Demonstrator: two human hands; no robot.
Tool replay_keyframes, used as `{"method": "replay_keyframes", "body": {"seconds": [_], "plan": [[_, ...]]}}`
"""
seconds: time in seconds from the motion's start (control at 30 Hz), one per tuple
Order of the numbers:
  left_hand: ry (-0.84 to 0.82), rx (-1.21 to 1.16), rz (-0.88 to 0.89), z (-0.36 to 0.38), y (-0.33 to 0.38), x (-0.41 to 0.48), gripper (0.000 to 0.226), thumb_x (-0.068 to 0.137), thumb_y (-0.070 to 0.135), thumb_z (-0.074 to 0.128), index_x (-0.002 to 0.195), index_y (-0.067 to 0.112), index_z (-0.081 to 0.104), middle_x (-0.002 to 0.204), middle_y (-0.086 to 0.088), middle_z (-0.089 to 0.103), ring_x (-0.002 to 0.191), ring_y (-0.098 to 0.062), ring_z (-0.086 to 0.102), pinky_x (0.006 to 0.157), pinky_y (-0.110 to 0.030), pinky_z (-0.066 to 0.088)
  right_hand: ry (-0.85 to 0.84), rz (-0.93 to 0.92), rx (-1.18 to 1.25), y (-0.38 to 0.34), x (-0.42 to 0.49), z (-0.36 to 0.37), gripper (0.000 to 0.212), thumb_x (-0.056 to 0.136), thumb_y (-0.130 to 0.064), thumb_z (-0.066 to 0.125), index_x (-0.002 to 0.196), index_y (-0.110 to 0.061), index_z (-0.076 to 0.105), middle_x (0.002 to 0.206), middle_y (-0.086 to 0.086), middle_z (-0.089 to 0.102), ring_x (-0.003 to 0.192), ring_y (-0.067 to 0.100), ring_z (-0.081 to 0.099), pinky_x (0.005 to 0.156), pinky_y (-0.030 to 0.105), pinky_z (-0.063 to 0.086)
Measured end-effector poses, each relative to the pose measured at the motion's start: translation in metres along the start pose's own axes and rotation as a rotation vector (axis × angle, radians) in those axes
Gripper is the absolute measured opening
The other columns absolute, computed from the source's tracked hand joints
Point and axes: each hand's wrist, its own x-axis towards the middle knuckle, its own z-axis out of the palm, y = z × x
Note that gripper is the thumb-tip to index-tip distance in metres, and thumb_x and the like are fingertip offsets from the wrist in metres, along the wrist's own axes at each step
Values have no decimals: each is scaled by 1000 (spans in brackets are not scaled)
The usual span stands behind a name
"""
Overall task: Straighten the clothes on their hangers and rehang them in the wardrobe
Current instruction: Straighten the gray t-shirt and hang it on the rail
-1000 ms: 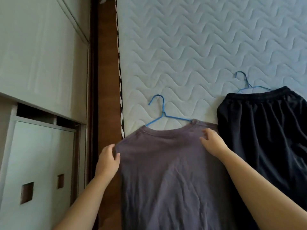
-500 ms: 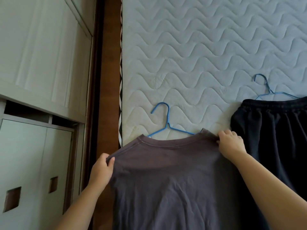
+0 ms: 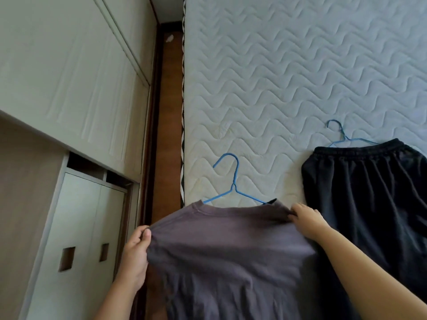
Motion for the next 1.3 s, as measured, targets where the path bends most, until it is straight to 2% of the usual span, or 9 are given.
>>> {"method": "replay_keyframes", "body": {"seconds": [0.27, 0.47, 0.6, 0.77, 0.93, 1.07, 1.13, 1.23, 1.3], "plan": [[-37, -189, 57, -37, 22, -93, 22, 96, 13, 36, 82, 9, 53, 90, -12, 60, 79, -19, 59, 69, -27, 51, 14, -19, 202, 10, -89, -6, 31, 91, -25, 45, 64, -27, 31, 97, 16, 58, 95, 33, 57, 72, 31, 35], [12, -224, 104, -67, 24, -144, 20, 96, 15, 38, 84, 10, 53, 99, -16, 56, 87, -25, 55, 77, -34, 42, 104, -150, 317, 10, -164, -29, 15, 87, -19, 58, 90, -13, 45, 82, 9, 57, 79, 24, 52, 68, 28, 33], [74, -118, 168, -84, 32, -168, 19, 94, 15, 44, 82, 16, 59, 92, -11, 59, 91, -26, 55, 77, -35, 44, 52, -281, 131, 16, -207, -61, 22, 82, -18, 62, 68, -25, 45, 66, -4, 53, 72, 20, 53, 58, 23, 35], [39, 236, 380, -103, 67, -194, 15, 90, 17, 52, 80, 21, 62, 86, -5, 63, 87, -23, 57, 72, -31, 44, 166, -332, 1, 12, -245, -136, 13, 78, -19, 63, 69, -14, 56, 68, -1, 58, 77, 22, 58, 67, 29, 41], [168, 342, 683, -106, 144, -223, 16, 90, 10, 50, 77, 11, 60, 78, -9, 60, 79, -25, 54, 73, -32, 38, 378, -423, -106, -21, -290, -222, 17, 69, -34, 54, 64, -18, 53, 68, -1, 57, 76, 21, 54, 66, 32, 39], [377, 278, 928, -111, 220, -253, 9, 91, 13, 51, 86, 9, 58, 78, -5, 56, 80, -20, 52, 73, -28, 35, 826, -538, 229, -53, -346, -290, 14, 76, -26, 60, 70, -15, 54, 68, 6, 56, 70, 23, 51, 62, 31, 33], [403, 265, 1086, -109, 253, -273, 11, 89, 9, 53, 79, 14, 53, 70, 5, 51, 69, 0, 52, 67, -17, 39, 1102, -600, 421, -66, -369, -306, 7, 79, -15, 62, 80, -15, 56, 74, 6, 56, 75, 24, 50, 67, 30, 34], [427, 387, 1221, -109, 281, -294, 10, 87, 1, 53, 79, 7, 54, 65, 4, 49, 64, 15, 52, 60, -5, 36, 955, -639, 137, -83, -385, -313, 11, 83, -20, 58, 76, -22, 49, 71, 0, 52, 77, 26, 53, 65, 32, 37], [487, 448, 1250, -110, 285, -301, 9, 88, 4, 53, 82, 1, 59, 68, -7, 56, 71, -8, 58, 63, -22, 38, 867, -583, -14, -81, -394, -323, 19, 85, -26, 56, 71, -24, 44, 72, 0, 53, 84, 28, 57, 64, 32, 37]]}}
